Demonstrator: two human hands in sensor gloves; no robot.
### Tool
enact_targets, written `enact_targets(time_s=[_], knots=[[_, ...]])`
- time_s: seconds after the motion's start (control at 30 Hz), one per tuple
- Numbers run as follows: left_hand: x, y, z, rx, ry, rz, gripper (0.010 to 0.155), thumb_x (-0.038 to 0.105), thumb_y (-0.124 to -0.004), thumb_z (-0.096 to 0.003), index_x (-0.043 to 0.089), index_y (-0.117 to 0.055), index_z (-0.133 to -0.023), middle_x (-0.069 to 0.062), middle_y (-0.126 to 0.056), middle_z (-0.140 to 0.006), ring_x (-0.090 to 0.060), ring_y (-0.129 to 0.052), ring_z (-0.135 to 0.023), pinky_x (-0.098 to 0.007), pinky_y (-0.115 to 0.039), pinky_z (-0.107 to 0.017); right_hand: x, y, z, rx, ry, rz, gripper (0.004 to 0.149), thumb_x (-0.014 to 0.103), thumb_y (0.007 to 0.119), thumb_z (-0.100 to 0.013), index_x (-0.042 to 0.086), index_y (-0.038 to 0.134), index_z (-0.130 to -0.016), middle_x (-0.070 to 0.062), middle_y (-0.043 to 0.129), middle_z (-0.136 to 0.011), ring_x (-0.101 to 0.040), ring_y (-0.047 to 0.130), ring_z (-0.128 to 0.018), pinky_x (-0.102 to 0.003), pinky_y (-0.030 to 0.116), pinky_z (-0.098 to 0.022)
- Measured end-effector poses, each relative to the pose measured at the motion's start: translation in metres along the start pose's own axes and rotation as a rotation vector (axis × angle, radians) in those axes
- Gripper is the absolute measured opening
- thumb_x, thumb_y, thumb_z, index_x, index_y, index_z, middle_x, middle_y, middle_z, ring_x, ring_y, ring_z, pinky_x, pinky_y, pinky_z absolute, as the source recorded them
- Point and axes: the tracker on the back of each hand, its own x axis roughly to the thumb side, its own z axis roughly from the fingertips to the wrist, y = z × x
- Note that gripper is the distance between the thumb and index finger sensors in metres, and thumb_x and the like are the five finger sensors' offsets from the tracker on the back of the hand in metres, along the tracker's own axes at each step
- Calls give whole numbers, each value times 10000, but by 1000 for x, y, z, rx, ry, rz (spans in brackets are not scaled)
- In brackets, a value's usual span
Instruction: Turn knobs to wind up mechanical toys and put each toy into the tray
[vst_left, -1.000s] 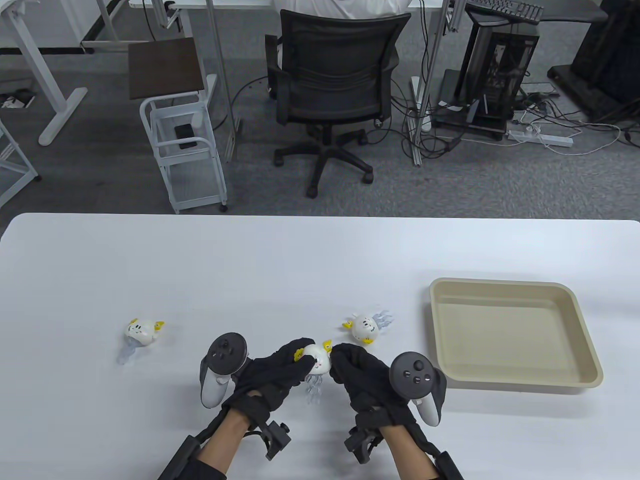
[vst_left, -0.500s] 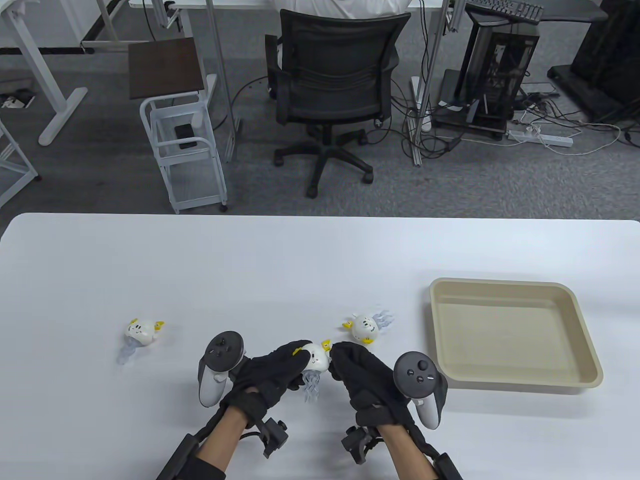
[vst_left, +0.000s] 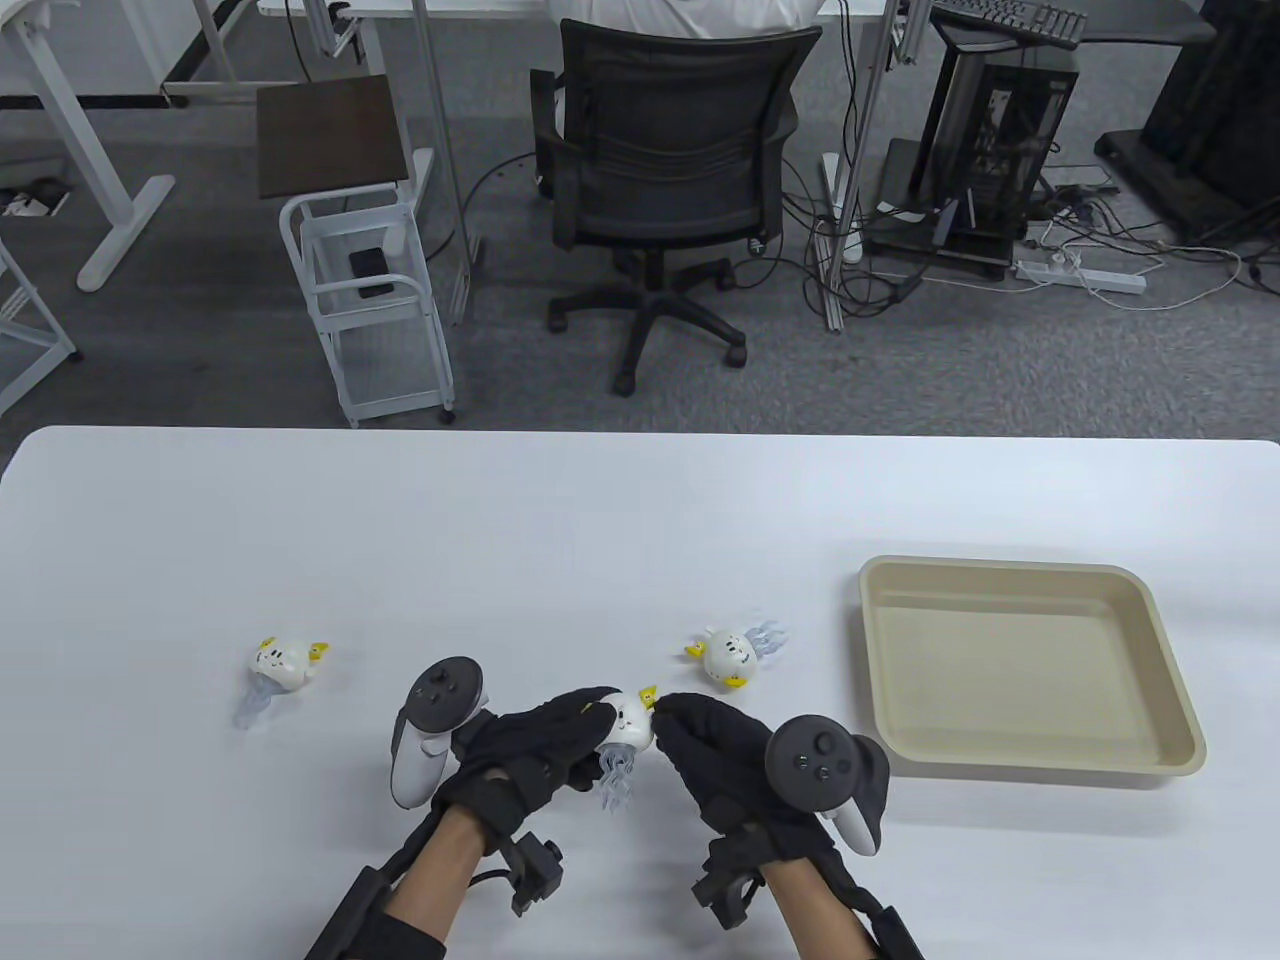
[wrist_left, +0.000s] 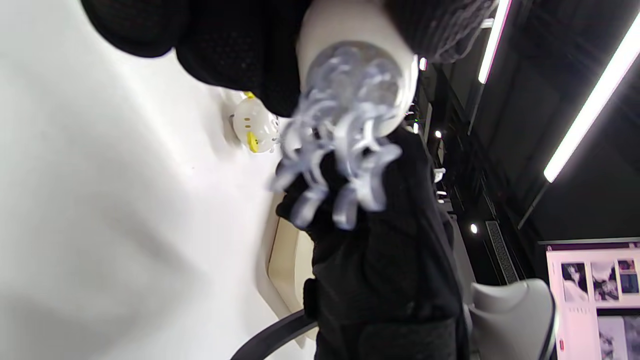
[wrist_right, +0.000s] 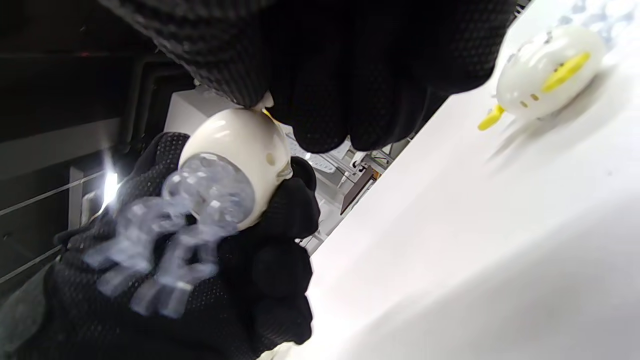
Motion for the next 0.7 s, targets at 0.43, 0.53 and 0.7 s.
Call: enact_targets(time_s=[0.43, 0.53, 0.7], knots=[[7, -5, 1, 58, -38, -155, 748, 526, -707, -561, 10, -609, -1094, -135, -855, -942, -373, -855, -736, -552, -748, -572, -12, 2, -2, 22, 158, -188, 380, 373, 743, -684, 38, 835, -839, -128, 929, -710, -325, 963, -548, -404, 838, -458], [2, -4, 1, 55, 13, -81, 763, 544, -685, -564, -19, -626, -1076, -139, -882, -899, -360, -881, -690, -539, -765, -543, -7, 2, -1, 22, 76, -92, 433, 397, 741, -683, 46, 765, -936, -151, 876, -827, -354, 923, -665, -425, 809, -545], [-4, 1, 1, 46, 67, 50, 774, 559, -660, -573, -41, -641, -1060, -137, -905, -861, -350, -899, -654, -530, -779, -522, -1, 3, 0, 37, -15, -24, 456, 380, 758, -677, 77, 701, -1013, -158, 818, -922, -365, 880, -752, -436, 778, -609]])
